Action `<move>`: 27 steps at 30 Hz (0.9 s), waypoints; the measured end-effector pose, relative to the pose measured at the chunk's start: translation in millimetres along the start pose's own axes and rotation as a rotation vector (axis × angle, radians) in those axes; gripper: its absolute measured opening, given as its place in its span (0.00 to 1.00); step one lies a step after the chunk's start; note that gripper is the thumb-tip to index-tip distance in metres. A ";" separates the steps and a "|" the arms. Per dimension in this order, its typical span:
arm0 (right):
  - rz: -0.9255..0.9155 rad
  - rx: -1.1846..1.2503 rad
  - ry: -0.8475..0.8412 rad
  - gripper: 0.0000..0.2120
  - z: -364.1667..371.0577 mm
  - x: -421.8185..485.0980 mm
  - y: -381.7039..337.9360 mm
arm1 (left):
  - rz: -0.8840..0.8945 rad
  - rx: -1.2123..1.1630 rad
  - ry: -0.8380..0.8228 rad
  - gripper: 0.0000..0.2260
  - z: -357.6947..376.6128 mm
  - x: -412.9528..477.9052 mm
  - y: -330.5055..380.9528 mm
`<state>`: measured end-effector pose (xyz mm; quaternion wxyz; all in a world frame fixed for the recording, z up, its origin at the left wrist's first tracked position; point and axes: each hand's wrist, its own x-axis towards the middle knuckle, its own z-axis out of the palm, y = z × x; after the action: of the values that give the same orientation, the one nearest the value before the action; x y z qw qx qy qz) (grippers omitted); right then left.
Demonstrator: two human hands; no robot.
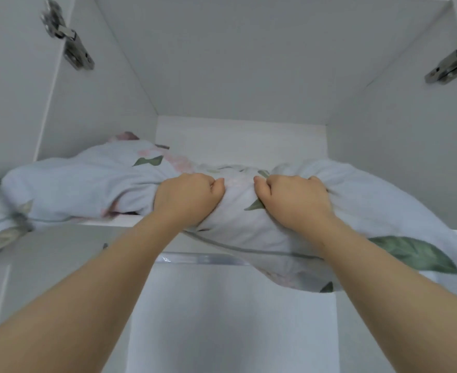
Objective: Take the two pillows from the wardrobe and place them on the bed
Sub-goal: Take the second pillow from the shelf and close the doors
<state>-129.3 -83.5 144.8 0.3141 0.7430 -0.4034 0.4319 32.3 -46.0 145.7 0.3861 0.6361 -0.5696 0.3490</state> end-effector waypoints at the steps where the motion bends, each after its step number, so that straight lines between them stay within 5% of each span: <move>1: -0.019 0.008 0.017 0.21 -6.8 -6.3 1.4 | 0.007 -0.015 -0.053 0.22 -8.9 -1.1 0.7; 4: -0.029 0.051 0.035 0.23 -28.4 -24.9 8.6 | 0.026 -0.114 -0.075 0.20 -35.6 -2.9 6.7; 8: 0.073 0.092 0.002 0.26 -51.8 -44.6 30.9 | -0.030 -0.041 0.310 0.11 -60.5 2.1 11.0; 12: 0.214 0.116 -0.009 0.23 -55.4 -60.8 52.0 | -0.247 0.020 0.079 0.25 -56.8 11.5 7.3; 16: 0.167 0.049 0.082 0.12 -53.1 -60.5 43.0 | -0.296 0.143 -0.010 0.30 -31.6 2.7 5.2; 27: -0.079 0.116 -0.132 0.41 -23.6 -15.0 -38.9 | -0.604 0.006 0.166 0.43 -39.6 -28.9 -61.7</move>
<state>-109.1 -40.7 136.9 0.2601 0.8020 -0.3681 0.3920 90.4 5.6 132.5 0.5159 0.7468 -0.3206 0.2710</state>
